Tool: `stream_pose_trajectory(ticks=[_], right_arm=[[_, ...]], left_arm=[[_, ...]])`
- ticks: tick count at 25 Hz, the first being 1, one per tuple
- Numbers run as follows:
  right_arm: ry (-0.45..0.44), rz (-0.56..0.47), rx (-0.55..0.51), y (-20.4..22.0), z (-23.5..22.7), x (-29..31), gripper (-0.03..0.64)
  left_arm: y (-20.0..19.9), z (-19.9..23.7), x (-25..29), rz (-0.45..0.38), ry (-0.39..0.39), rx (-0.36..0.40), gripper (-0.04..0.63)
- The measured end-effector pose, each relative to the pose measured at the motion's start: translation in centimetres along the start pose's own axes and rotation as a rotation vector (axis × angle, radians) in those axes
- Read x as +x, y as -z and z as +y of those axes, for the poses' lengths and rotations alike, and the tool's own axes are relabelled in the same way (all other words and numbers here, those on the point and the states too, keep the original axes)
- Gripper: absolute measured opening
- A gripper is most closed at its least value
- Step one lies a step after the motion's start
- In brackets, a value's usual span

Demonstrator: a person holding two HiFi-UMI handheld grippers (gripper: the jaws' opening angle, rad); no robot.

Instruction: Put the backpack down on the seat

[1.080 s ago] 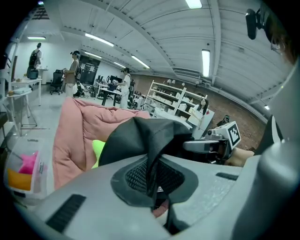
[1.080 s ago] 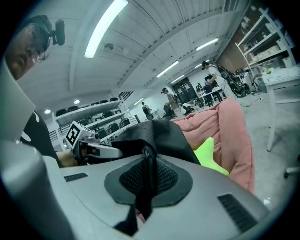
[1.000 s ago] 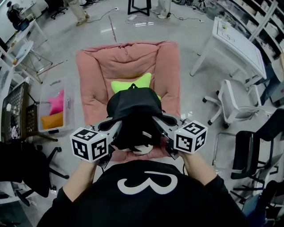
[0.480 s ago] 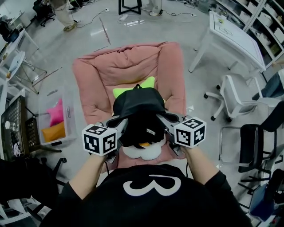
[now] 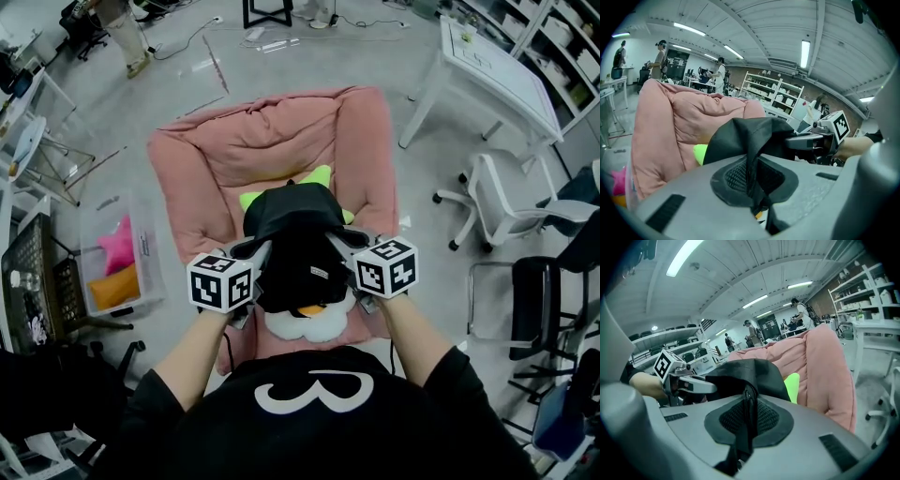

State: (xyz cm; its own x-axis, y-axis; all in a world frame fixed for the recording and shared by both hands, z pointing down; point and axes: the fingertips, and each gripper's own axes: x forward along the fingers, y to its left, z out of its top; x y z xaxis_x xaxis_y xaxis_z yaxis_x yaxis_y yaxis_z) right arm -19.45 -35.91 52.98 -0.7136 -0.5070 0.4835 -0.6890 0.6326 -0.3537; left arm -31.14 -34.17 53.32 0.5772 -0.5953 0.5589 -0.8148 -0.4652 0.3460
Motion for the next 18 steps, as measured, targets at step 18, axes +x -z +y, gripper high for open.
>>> stream_pose_trajectory(ticks=[18], right_arm=[[0.099,0.102,-0.051,2.9,-4.0,4.0,0.069]], left_arm=[[2.3,4.0,3.5,0.088,0.014,-0.015,0.101]])
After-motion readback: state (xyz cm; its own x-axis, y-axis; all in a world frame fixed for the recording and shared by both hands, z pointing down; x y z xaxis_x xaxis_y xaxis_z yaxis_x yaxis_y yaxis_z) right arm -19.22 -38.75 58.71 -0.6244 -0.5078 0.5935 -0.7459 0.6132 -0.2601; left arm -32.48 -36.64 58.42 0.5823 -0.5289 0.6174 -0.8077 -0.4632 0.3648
